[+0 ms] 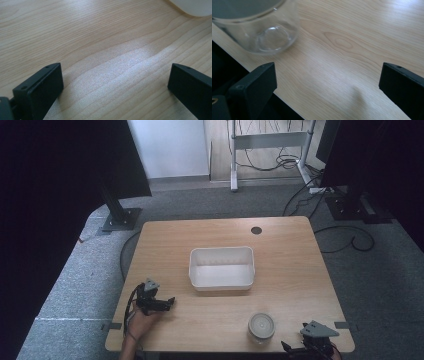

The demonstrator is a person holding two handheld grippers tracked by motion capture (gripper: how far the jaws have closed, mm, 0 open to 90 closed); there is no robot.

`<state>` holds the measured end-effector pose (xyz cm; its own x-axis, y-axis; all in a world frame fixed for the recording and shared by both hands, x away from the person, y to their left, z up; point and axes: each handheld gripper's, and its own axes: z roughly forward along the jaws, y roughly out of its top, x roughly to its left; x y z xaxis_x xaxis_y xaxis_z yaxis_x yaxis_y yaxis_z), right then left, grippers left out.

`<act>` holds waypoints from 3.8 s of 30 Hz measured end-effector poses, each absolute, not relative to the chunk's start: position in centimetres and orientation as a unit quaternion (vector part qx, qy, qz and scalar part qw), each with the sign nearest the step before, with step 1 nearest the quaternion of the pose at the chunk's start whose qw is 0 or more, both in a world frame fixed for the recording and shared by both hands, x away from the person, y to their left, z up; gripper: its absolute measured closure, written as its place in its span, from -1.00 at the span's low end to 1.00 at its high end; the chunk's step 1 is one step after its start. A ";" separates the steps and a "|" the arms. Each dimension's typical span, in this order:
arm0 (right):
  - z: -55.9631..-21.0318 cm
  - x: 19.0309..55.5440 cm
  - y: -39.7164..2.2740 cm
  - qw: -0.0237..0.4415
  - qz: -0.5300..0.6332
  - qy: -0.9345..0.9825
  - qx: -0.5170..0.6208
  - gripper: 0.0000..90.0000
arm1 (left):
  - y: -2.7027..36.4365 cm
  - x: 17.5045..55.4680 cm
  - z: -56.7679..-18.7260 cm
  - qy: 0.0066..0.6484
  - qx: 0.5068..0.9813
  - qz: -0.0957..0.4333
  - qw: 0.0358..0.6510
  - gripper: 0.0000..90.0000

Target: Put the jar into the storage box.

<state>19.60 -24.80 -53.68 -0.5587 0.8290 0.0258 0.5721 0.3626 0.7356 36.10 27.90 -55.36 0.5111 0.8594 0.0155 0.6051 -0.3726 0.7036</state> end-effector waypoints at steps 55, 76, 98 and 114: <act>-53.2 22.0 -16.6 0.167 0.395 0.830 0.356 -0.80 | 27.9 36.3 -55.4 0.454 0.806 0.194 0.327 -1.00; -52.7 22.5 -16.2 0.183 0.383 0.819 0.386 -0.79 | 27.9 36.3 -55.4 0.453 0.806 0.193 0.328 -1.00; -51.3 24.7 -15.0 0.187 0.391 0.813 0.388 -0.79 | 27.9 36.3 -55.4 0.453 0.806 0.193 0.328 -1.00; -50.3 26.7 -13.5 0.190 0.402 0.811 0.380 -0.79 | 27.9 36.3 -55.4 0.453 0.806 0.193 0.328 -1.00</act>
